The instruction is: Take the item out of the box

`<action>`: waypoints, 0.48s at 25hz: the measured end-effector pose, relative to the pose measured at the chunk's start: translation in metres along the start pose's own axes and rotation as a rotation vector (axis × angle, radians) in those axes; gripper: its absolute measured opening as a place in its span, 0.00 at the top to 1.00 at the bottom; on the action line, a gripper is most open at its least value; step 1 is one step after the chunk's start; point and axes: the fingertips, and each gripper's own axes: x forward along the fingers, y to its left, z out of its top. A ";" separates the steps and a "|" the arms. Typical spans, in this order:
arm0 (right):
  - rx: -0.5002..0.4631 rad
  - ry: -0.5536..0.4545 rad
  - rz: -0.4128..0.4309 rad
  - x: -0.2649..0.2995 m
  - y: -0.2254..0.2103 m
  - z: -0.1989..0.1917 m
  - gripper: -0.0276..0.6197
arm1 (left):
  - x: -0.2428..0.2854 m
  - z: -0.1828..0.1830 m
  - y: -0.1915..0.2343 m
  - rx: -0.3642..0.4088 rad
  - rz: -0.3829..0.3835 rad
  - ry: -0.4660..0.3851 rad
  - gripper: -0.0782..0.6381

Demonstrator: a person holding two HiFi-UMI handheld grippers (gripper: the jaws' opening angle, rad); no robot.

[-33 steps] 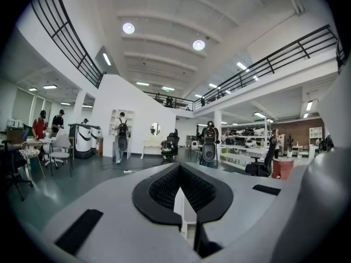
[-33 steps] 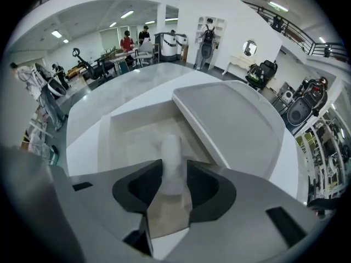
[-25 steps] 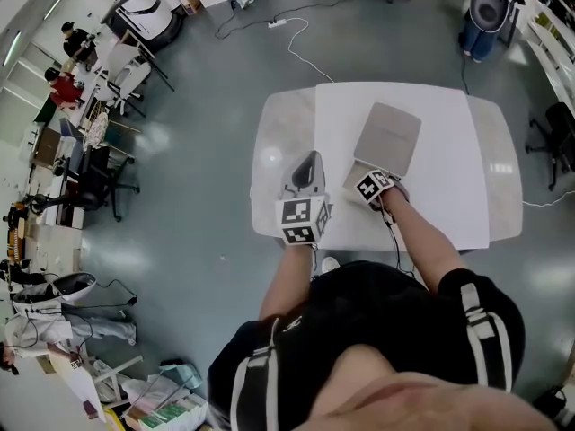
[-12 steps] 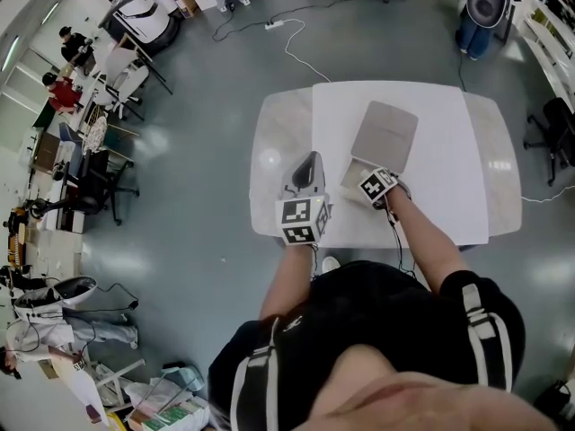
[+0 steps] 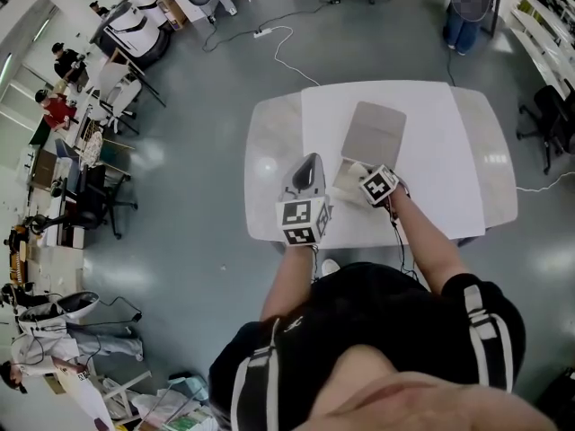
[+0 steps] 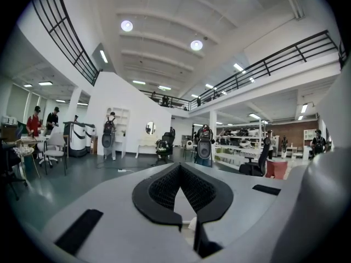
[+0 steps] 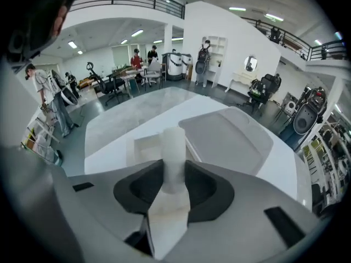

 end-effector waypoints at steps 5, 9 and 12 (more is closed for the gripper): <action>0.031 -0.181 -0.042 -0.030 -0.010 0.024 0.77 | 0.002 0.000 -0.012 -0.003 -0.017 0.001 0.88; 0.068 -0.279 -0.078 -0.062 -0.022 0.038 0.77 | 0.005 0.001 -0.018 -0.001 -0.028 -0.001 0.88; 0.093 -0.374 -0.109 -0.090 -0.031 0.052 0.77 | 0.006 0.002 -0.021 -0.003 -0.029 -0.002 0.88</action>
